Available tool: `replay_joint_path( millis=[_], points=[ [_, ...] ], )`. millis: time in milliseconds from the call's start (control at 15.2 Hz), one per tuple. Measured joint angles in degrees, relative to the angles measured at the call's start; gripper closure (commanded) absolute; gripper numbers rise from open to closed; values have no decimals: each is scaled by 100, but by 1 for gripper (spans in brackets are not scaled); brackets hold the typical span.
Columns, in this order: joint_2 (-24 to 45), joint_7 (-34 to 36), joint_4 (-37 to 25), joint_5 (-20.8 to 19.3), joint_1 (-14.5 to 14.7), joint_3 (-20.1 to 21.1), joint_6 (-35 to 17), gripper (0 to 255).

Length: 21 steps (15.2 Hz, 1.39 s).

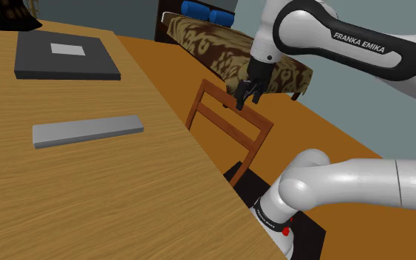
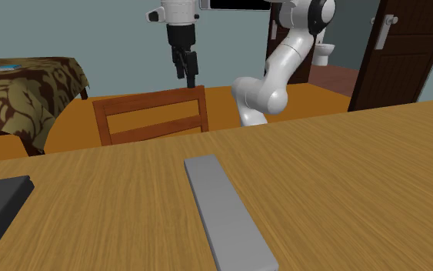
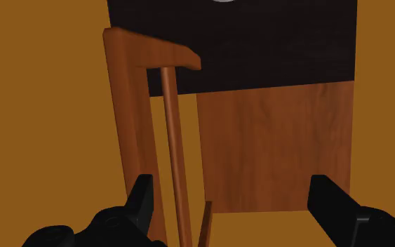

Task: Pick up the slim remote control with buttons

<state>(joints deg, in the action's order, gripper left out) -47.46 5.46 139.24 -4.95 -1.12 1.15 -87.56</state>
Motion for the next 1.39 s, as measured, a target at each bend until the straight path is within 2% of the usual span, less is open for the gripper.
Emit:
replay_joint_path(
  millis=[132,528,1386],
  points=[
    [106,-37,-49,14,39,15,-62,0],
    [1062,-457,-541,193,480,230,-586,0],
    [3078,-1459,-2104,442,1361,877,-1217,0]
  ],
)
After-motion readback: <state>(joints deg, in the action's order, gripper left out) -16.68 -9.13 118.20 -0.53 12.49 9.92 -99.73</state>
